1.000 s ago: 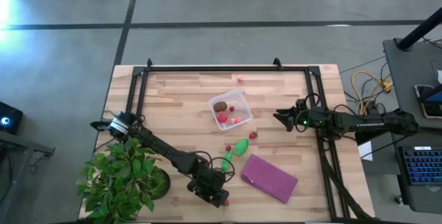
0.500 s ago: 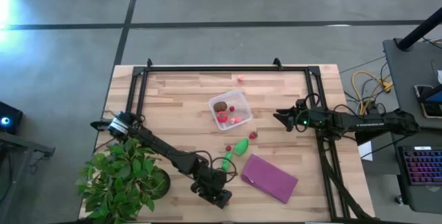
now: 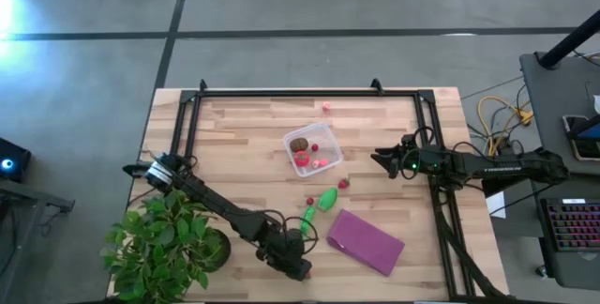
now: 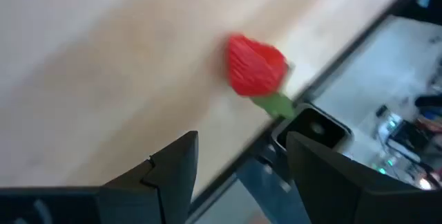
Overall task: Pick and placing Produce into tupperware
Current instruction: Put the bottom red strawberry into the transparent bin
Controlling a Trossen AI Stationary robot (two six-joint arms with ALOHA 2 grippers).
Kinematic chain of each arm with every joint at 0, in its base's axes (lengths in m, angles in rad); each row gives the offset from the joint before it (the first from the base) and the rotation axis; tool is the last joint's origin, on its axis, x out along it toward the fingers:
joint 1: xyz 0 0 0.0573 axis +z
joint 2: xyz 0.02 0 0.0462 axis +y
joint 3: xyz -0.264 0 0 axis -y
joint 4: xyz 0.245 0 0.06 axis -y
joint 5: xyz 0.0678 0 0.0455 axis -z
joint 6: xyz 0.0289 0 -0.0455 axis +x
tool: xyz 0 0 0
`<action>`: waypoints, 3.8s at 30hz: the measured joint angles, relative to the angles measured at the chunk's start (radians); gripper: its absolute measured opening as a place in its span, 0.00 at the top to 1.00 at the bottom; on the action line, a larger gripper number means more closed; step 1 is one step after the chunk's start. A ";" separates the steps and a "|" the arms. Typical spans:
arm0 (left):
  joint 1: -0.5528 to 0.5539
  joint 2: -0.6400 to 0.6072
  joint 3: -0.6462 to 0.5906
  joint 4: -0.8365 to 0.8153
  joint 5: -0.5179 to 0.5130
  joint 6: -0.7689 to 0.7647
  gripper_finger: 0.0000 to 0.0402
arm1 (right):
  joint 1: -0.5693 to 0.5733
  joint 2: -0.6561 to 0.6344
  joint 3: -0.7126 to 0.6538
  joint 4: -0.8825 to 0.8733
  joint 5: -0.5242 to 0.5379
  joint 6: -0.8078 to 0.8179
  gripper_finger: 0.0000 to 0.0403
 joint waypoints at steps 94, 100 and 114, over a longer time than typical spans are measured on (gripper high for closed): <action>0.019 0.082 -0.009 0.152 -0.091 2.069 0.49 | 0.000 0.000 0.000 0.000 0.000 0.000 0.46; 0.019 0.082 -0.005 0.169 -0.095 2.069 0.49 | 0.000 0.000 0.000 0.000 0.000 0.000 0.46; 0.011 0.082 -0.008 0.174 -0.046 2.066 0.49 | 0.000 0.000 0.000 0.000 0.000 0.000 0.46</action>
